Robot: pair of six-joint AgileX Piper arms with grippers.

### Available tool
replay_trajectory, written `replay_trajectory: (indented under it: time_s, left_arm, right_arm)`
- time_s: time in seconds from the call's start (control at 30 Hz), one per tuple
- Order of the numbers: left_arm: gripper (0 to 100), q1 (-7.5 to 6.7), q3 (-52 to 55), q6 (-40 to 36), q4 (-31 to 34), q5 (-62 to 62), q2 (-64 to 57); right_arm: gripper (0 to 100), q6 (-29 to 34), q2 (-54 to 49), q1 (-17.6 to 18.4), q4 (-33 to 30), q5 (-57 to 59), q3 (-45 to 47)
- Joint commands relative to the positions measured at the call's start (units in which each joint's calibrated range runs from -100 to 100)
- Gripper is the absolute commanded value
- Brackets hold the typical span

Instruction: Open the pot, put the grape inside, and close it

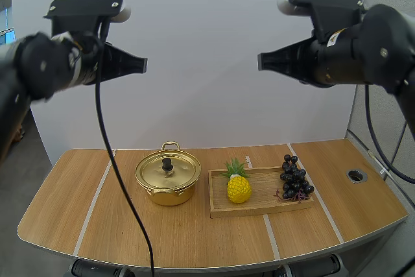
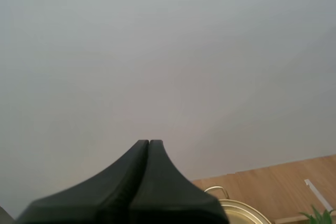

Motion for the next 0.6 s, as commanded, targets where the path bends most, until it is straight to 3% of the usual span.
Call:
replay_trajectory:
  time_s: [0.0,0.57]
  left_arm:
    - [0,0.04,-4.23,2.20,0.03,3.33,6.33]
    - [0,0.04,-6.39,5.37,-0.07,3.76,27.49]
  right_arm:
    - [0,3.39,3.79,-0.19,-3.13,4.77,-0.78]
    - [0,4.56,11.14,-0.19,-5.49,19.02,0.03]
